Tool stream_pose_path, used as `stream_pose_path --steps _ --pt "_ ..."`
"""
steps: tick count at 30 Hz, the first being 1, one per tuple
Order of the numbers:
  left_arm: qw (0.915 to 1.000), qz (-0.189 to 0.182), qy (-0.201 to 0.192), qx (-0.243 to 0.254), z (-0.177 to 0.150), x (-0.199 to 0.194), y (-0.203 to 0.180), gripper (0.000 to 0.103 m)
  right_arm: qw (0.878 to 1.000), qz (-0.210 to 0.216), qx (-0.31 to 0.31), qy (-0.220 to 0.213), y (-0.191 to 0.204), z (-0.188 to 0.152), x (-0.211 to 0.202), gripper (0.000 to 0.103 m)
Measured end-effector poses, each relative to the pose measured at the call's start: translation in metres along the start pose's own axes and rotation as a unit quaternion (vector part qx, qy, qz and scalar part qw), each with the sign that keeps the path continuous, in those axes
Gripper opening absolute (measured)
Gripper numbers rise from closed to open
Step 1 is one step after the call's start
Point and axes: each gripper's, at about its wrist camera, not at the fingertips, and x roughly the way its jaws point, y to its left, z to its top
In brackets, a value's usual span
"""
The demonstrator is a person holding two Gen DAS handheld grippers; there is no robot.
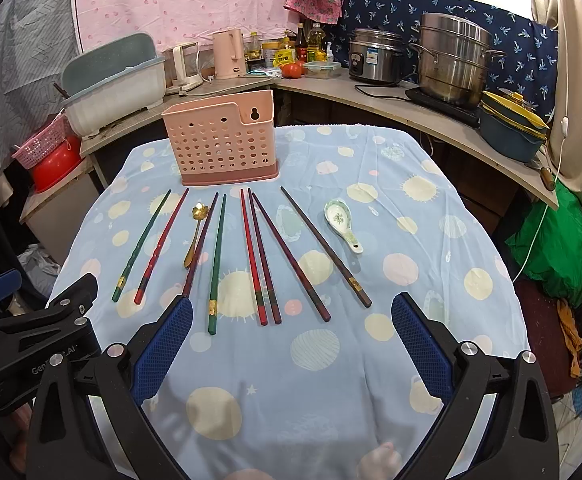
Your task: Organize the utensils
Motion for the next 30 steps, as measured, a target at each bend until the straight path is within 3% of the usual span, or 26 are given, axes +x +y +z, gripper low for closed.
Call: stream_pose_path --steps 30 --pt "1.0000 -0.001 0.001 0.000 -0.0006 0.0005 0.0013 0.096 1.000 0.000 0.000 0.000 0.0023 0.0008 -0.0008 0.096"
